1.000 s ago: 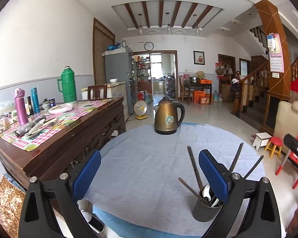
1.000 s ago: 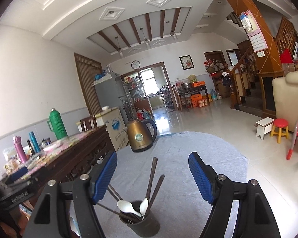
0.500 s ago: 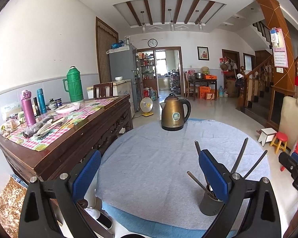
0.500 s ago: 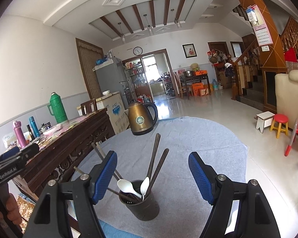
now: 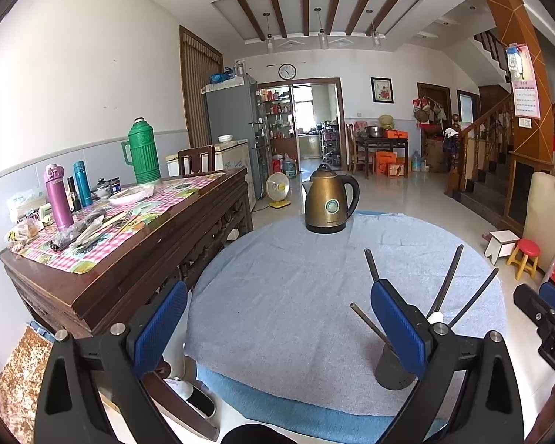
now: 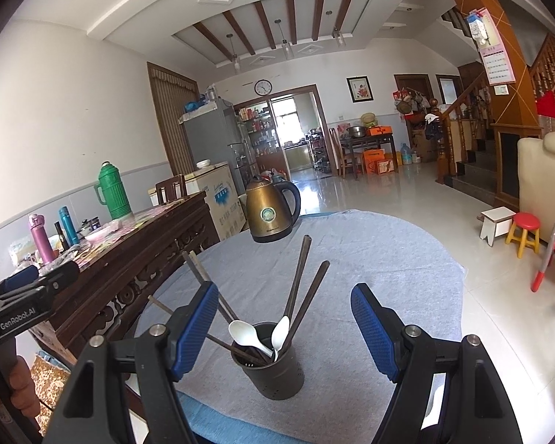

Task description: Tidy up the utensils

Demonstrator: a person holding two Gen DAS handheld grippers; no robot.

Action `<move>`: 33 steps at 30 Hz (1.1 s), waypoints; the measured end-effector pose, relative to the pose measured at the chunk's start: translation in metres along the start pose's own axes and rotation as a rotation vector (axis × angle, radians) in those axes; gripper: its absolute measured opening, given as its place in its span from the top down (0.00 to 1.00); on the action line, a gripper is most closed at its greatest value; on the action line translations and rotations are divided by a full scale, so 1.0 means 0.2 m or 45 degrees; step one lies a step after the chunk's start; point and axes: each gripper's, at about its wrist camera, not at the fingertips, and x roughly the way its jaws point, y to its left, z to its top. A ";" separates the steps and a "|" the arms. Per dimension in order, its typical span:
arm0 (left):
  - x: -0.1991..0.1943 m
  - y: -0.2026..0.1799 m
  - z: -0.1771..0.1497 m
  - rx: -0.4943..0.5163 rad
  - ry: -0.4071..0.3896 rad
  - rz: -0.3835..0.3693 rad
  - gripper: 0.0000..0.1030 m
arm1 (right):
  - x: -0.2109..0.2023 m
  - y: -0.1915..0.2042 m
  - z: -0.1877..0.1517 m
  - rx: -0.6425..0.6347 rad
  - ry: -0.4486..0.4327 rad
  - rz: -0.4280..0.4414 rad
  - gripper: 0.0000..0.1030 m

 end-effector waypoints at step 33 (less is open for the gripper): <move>-0.17 0.09 0.02 0.001 -0.012 0.182 0.03 | -0.12 0.11 -0.06 -0.002 0.147 -0.026 0.25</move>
